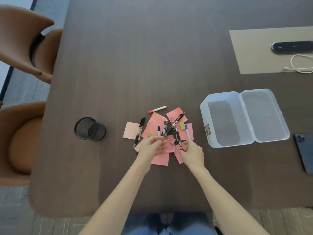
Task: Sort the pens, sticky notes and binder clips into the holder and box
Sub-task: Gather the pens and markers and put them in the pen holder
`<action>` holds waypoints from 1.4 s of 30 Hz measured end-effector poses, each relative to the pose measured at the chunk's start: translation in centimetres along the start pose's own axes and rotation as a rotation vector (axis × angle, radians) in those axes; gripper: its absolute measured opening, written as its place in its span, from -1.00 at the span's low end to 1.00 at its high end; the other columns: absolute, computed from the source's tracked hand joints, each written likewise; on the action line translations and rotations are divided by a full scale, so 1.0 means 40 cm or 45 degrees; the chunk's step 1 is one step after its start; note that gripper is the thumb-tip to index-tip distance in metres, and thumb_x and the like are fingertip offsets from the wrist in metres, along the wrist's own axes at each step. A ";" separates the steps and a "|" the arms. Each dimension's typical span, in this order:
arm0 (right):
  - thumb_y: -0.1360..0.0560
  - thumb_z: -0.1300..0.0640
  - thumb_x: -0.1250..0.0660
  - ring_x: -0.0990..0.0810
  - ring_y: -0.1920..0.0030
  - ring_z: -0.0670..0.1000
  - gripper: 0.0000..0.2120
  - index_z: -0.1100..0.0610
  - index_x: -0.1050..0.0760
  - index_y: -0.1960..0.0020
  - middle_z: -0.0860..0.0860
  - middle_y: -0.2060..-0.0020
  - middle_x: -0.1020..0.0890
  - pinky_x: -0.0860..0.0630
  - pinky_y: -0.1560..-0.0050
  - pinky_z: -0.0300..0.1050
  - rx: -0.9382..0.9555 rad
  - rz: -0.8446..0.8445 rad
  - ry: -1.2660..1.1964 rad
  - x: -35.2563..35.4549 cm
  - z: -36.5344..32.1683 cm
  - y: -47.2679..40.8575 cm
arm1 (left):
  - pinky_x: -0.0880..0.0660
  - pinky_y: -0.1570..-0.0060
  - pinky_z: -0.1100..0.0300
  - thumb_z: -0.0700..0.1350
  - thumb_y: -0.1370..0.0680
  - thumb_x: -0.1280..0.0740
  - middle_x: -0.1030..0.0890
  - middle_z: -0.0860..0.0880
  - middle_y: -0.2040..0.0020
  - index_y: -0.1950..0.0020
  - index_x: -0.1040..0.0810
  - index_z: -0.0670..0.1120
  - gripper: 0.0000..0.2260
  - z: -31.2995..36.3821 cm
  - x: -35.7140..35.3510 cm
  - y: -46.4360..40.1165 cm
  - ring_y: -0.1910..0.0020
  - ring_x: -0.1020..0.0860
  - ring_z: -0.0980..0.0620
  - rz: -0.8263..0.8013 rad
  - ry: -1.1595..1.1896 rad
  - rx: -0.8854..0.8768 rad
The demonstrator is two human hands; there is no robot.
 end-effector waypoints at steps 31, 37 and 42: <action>-0.15 0.42 -0.52 -0.45 0.33 0.12 -0.74 0.17 -0.59 0.25 0.07 0.39 -0.52 -0.36 0.37 -0.05 1.145 -0.016 0.802 -0.171 -0.262 -0.023 | -0.47 0.31 0.19 -0.23 -0.65 -0.25 -0.59 -0.06 0.29 -0.09 -0.61 -0.19 -0.85 -0.080 0.216 -0.022 0.37 -0.55 0.04 0.273 0.413 0.132; -0.45 0.11 -0.47 -0.58 0.15 0.03 -0.86 0.08 -0.60 0.01 -0.02 0.20 -0.65 -0.51 0.15 -0.06 0.688 -0.083 0.160 -0.109 -0.281 0.014 | -0.53 0.16 0.11 -0.22 -0.64 -0.28 -0.66 -0.11 0.16 -0.11 -0.59 -0.20 -0.88 -0.076 0.206 -0.018 0.24 -0.62 -0.01 0.259 0.528 0.089; -0.38 0.09 -0.46 -0.62 0.19 -0.05 -0.87 0.04 -0.55 0.11 -0.08 0.27 -0.65 -0.58 0.10 -0.07 0.414 -0.289 -0.229 -0.130 -0.314 0.063 | -0.53 -0.02 0.05 -0.11 -0.63 -0.33 -0.70 -0.13 -0.06 -0.20 -0.59 -0.15 -0.80 -0.041 0.183 -0.019 0.02 -0.63 -0.06 0.010 0.711 0.051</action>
Point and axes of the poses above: each hand's wrist, its own y-axis away from the middle knuckle, its own x-axis out of the back of the hand, z = x × y, the point moved 3 cm from there along -y, towards the middle knuckle
